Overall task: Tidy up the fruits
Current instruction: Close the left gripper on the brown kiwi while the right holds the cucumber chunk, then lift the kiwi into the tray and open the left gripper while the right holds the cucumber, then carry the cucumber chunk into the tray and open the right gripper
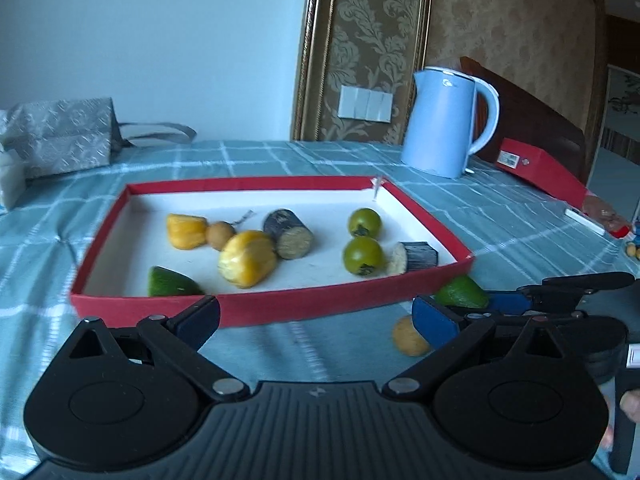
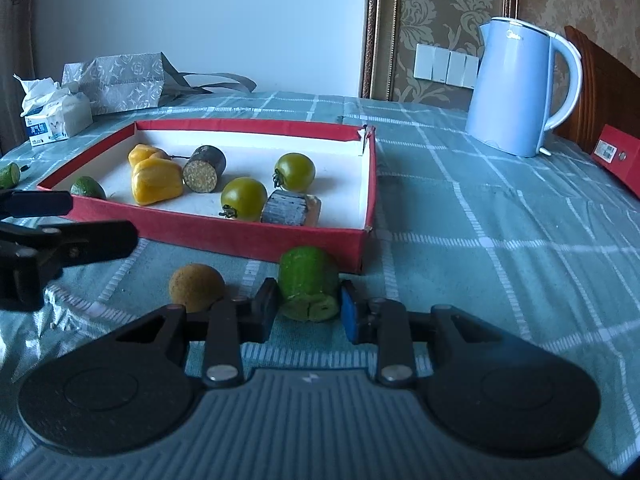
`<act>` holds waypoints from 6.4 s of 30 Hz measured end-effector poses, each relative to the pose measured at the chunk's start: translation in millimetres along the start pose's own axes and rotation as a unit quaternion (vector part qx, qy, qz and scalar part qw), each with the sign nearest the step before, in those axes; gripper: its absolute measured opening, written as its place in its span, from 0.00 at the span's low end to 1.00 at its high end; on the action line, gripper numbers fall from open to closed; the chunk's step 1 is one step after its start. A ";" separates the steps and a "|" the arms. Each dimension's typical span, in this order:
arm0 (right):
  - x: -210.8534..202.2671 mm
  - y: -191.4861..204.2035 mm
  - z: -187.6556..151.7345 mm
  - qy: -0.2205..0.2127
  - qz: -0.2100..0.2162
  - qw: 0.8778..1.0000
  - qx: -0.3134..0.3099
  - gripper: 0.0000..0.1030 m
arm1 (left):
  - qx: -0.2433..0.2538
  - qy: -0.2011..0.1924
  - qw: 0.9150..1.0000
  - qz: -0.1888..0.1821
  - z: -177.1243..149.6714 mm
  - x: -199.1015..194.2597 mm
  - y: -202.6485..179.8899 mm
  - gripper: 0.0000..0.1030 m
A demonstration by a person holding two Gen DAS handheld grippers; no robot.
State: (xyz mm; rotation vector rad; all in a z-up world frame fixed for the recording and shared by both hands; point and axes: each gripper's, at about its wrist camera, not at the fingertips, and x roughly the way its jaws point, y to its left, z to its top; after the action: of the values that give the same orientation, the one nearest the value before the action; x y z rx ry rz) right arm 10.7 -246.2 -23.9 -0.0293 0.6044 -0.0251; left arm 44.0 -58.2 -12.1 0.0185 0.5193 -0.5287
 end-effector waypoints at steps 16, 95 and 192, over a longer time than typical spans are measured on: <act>-19.4 -11.4 -11.2 -0.007 -0.009 1.000 0.015 0.29 | 0.009 0.048 0.999 0.003 1.4 30.8 -25.5 1.00; 1.8 -6.2 0.4 -0.001 -0.020 1.000 0.011 0.30 | 0.013 0.052 0.995 0.088 -10.1 9.2 -7.0 0.26; -22.8 39.8 46.3 -0.098 -0.018 0.995 -0.033 0.31 | -0.029 0.076 0.985 0.151 -8.6 5.7 29.6 0.94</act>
State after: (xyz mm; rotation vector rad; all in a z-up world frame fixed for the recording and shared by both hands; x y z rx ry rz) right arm 18.8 -204.8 25.8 -0.1049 0.4087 -0.0371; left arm 58.5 -34.0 -25.7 0.0813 0.6670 -0.2161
